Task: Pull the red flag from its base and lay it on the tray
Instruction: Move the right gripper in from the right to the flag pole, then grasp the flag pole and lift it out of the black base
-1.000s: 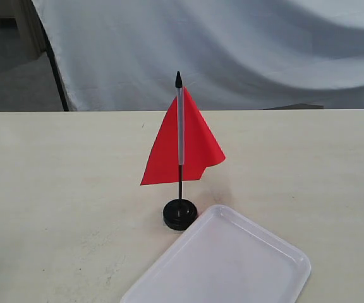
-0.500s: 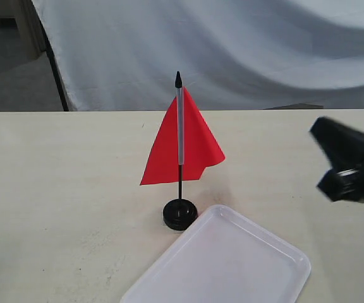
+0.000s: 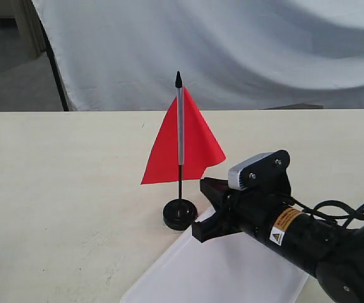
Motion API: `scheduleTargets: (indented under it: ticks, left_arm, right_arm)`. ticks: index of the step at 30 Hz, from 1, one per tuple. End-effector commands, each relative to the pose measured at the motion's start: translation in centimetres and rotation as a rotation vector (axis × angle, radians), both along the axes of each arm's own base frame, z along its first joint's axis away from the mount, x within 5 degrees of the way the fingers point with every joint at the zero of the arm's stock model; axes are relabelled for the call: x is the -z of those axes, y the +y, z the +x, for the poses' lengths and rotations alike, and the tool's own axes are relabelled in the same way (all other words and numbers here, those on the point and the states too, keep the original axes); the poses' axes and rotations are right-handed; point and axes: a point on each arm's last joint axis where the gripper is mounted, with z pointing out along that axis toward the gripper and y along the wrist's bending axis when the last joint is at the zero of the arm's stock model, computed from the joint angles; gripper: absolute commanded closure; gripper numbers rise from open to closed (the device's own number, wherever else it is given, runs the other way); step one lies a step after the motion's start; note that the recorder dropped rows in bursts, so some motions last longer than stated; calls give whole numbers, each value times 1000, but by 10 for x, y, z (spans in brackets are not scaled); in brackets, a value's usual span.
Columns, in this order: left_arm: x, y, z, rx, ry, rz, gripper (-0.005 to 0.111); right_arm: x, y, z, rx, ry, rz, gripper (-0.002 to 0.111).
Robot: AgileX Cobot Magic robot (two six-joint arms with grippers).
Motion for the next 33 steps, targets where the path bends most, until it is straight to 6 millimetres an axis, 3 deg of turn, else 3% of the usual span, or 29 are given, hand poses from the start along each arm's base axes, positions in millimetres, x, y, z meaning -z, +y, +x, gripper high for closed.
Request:
scheduleTargets:
  ticks: [1, 2, 4, 6, 7, 19, 21, 22, 24, 26, 27, 33]
  left_arm:
    - [0, 0, 0, 7, -3, 1, 107]
    - [0, 0, 0, 7, -3, 1, 107]
    - [0, 0, 0, 7, -3, 1, 107]
    - [0, 0, 0, 7, -3, 1, 107]
    - [0, 0, 0, 7, -3, 1, 107]
    - [0, 0, 0, 7, -3, 1, 107]
    - [0, 0, 0, 7, -3, 1, 107]
    - [0, 0, 0, 7, -3, 1, 107]
    - [0, 0, 0, 7, -3, 1, 107]
    - [0, 0, 0, 7, -3, 1, 107]
    - [0, 0, 0, 7, -3, 1, 107]
    - [0, 0, 0, 7, -3, 1, 107]
  right_arm:
    - [-2, 6, 5, 19, -32, 10, 107]
    - [-2, 6, 5, 19, -32, 10, 99]
    - [-2, 6, 5, 19, -31, 11, 66]
    - [-3, 6, 6, 17, -34, 13, 17]
    - [-3, 8, 8, 13, -40, 14, 4]
    - [18, 41, 54, 9, -42, 67, 7]
    - [19, 43, 57, 10, -41, 74, 11]
    - [20, 44, 58, 10, -41, 75, 17]
    - [21, 44, 59, 10, -41, 75, 48]
    - [23, 44, 56, -12, -36, 63, 84]
    - [23, 46, 54, -38, -38, 55, 109]
    - [18, 48, 49, -98, -55, 51, 109]
